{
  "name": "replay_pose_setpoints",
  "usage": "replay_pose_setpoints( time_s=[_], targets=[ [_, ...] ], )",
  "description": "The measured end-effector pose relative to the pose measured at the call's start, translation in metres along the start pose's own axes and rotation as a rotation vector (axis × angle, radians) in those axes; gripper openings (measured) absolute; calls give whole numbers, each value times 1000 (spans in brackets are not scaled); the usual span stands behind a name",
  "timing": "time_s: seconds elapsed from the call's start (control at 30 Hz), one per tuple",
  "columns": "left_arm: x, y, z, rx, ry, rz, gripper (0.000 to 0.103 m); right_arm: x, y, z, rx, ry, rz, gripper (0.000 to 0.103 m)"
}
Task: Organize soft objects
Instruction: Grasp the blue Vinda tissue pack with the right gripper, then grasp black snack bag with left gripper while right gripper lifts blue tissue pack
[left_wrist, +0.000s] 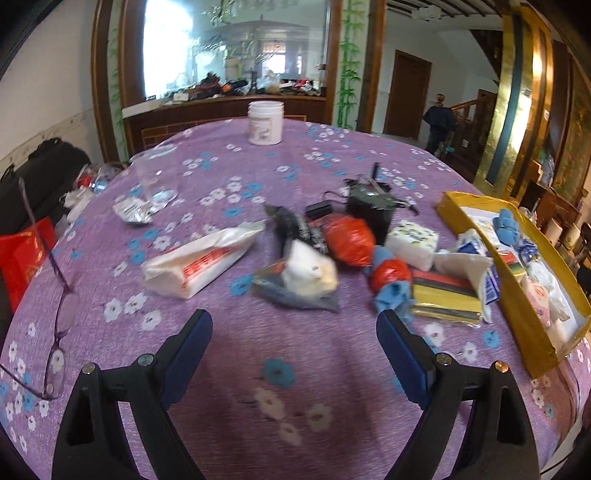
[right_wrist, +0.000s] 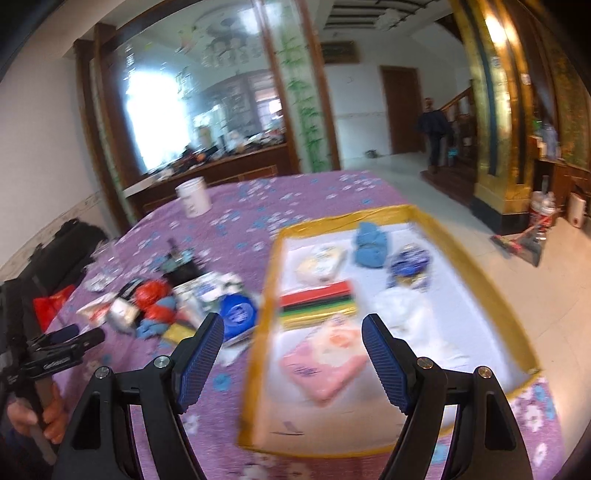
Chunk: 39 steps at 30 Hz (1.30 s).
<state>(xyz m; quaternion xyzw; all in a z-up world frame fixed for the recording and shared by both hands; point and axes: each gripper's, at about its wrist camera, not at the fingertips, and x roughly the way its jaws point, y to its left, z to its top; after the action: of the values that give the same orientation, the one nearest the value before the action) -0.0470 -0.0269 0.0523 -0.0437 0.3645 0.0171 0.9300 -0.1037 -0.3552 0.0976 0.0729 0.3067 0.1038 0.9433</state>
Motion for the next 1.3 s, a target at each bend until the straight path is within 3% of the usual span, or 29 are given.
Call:
replay_pose_setpoints(
  time_s=[0.17,0.23,0.37,0.63,0.7,0.77,0.83,0.9,1.07,1.1,1.17,1.3],
  targets=[
    [5,10,0,-43,25,-23,90,33,34,8,-125,127,133,81],
    [5,9,-1,-33,24,-35,90,50,48,16,-243,173,158,81],
    [3,5,-2,-23,14,-55,90,86,63,31,-438,227,120,81],
    [1,8,-1,-35,-4,-103,90,140,79,40,-625,339,78,77],
    [0,9,-1,-38,-6,-108,90,147,93,29,-678,383,81,62],
    [0,9,-1,-42,-7,-123,90,149,105,15,-712,416,78,53],
    [0,10,-1,-47,-9,-127,90,143,111,13,-686,402,86,48],
    [0,11,-1,-50,-9,-135,90,131,113,15,-602,403,158,39],
    [0,11,-1,-50,-11,-137,90,78,121,10,-461,347,443,36],
    [0,11,-1,-48,-10,-136,90,70,120,6,-449,328,445,36],
    [0,10,-1,-44,-9,-132,90,64,116,-5,-443,307,369,36],
    [0,6,-1,-24,-1,-114,90,67,107,-31,-398,364,311,36]
  ],
)
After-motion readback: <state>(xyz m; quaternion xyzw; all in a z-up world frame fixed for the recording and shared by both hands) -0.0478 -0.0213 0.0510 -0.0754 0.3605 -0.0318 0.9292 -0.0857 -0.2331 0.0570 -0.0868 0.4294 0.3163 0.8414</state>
